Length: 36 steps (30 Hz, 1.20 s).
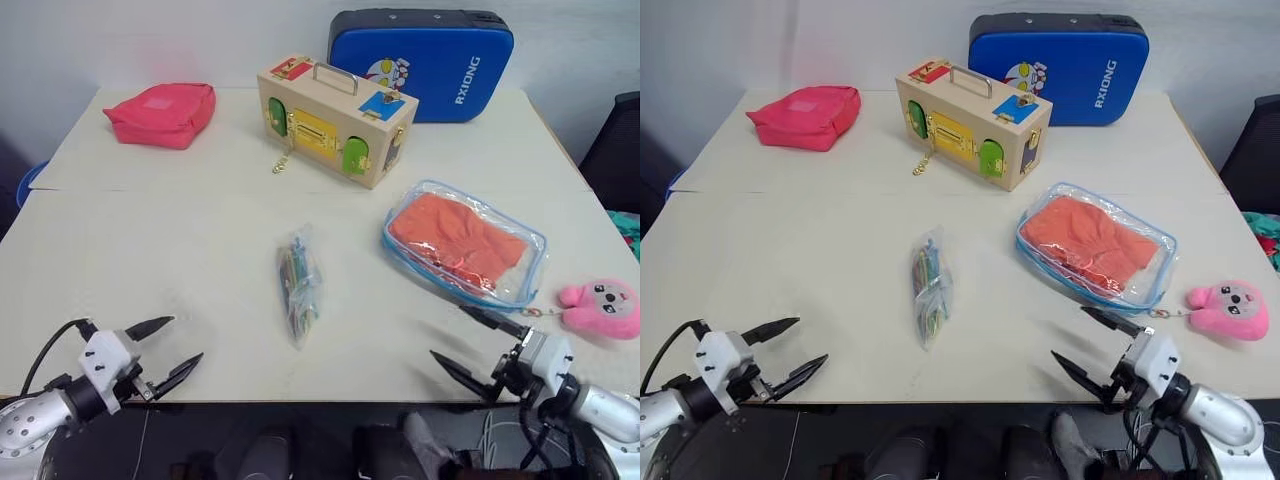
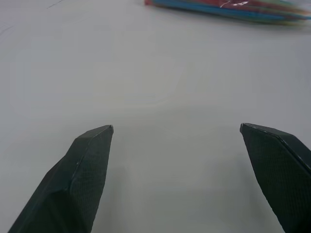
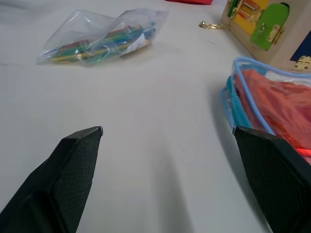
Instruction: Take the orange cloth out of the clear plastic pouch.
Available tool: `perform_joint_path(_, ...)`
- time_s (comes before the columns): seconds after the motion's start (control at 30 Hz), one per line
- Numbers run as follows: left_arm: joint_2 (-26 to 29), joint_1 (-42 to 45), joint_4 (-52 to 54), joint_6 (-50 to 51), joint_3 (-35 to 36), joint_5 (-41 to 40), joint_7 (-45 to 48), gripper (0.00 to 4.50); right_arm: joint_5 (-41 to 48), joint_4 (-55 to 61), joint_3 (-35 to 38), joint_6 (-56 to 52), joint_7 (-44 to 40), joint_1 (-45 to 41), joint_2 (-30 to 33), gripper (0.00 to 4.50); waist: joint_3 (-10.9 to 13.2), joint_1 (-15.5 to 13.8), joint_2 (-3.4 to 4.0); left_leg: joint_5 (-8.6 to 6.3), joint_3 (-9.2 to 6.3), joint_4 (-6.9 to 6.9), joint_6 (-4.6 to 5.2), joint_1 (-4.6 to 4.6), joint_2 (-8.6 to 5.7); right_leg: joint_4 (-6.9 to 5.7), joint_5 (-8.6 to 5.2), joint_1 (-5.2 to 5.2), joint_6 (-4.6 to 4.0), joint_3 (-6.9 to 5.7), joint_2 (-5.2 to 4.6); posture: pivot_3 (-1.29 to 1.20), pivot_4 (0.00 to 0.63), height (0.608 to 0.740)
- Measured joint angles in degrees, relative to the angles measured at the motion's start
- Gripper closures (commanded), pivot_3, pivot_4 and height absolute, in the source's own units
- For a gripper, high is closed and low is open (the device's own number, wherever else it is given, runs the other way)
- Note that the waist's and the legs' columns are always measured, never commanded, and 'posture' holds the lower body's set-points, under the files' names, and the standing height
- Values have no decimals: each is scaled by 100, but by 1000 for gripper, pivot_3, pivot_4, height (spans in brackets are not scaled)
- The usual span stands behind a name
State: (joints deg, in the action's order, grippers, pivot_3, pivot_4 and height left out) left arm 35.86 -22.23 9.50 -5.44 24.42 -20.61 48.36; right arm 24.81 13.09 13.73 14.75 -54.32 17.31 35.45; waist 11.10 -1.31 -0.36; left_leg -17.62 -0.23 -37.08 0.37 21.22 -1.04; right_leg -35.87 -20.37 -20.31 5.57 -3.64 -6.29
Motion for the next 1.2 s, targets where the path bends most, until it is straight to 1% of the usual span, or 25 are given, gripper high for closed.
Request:
perform_joint_path(0.13,108,73,-134,-131,142,-59,116,140,22,1,74,2,-255,23,203,0,0,-16,0,-1,-1,-3,3,2,-1,2,0,4,0,-4,0,0,150,740)
perform_joint_path(0.27,369,-7,-78,248,209,-514,543,140,221,1,277,-82,-429,38,306,0,0,-1,0,-1,-1,-3,3,-3,0,2,0,8,0,-3,-1,0,150,740)
perform_joint_path(0.33,392,-56,-93,353,257,-631,685,140,243,1,275,-123,-508,14,319,0,0,15,0,-2,-1,-2,3,-3,2,2,0,7,0,-4,0,0,150,740)
perform_joint_path(0.43,403,-64,-135,424,363,-733,856,140,243,90,180,-250,-599,-86,340,0,0,29,1,-1,-1,-3,2,-4,2,1,0,7,-1,-5,0,0,150,740)
perform_joint_path(0.57,460,-76,-130,721,374,-841,935,140,240,387,-150,-568,-743,-99,476,0,1,11,1,-2,-2,-4,3,-2,2,2,0,7,-1,-4,0,0,150,740)
perform_joint_path(0.7,501,-62,114,1355,299,-1057,918,140,198,481,-227,-456,-742,-290,451,0,1,4,1,-2,-3,-6,4,-1,1,2,0,8,-1,-4,-1,0,150,740)
perform_joint_path(0.77,678,82,578,2034,37,-1193,721,140,256,618,-220,-465,-703,-380,409,0,1,-25,1,-2,-10,-8,3,-2,1,3,0,13,-1,-6,-1,0,150,740)
perform_joint_path(0.83,720,660,1068,2893,-261,-1569,257,140,476,804,-228,-449,-687,-465,215,0,3,-49,4,2,-23,-10,-1,-2,-1,1,0,19,-1,-12,-3,0,150,740)
perform_joint_path(0.87,652,1080,1257,3354,-429,-1806,-69,140,590,886,-241,-442,-696,-481,143,0,5,-61,7,3,-28,-14,-3,-2,-2,0,1,23,-1,-17,-2,0,150,740)
perform_joint_path(0.93,436,1781,1496,4105,-731,-2177,-650,140,722,961,-249,-457,-704,-484,95,0,4,-27,7,4,-27,-14,-4,-9,-6,-1,3,30,3,-17,-2,0,150,740)
perform_joint_path(1.0,124,2427,1499,4964,-1173,-2410,-1322,140,741,958,-227,-481,-672,-465,24,0,4,2,7,6,-24,-13,-7,-13,-9,-1,3,32,4,-20,2,0,150,740)
perform_joint_path(1.07,-224,2943,1413,5584,-1591,-2418,-1858,140,734,949,-213,-486,-638,-450,8,0,4,32,6,12,-18,-13,-11,-11,-7,-6,3,30,5,-19,11,0,150,740)
perform_joint_path(1.13,-757,3581,1142,6117,-1984,-2352,-2439,140,723,955,-220,-500,-590,-466,-3,0,5,-4,6,16,-19,-21,-13,-10,-8,-7,4,31,6,-22,16,0,150,740)
perform_joint_path(1.17,-863,3699,1084,6209,-2069,-2335,-2555,140,721,960,-235,-506,-579,-494,-5,0,5,-7,5,16,-21,-25,-14,-8,-7,-9,4,30,6,-23,18,0,150,740)
perform_joint_path(1.2,-1103,4023,861,6412,-2331,-2186,-2796,140,723,1049,-214,-547,-487,-460,-7,0,5,-10,2,18,-20,-25,-16,-11,-7,-9,4,32,7,-21,19,0,150,740)
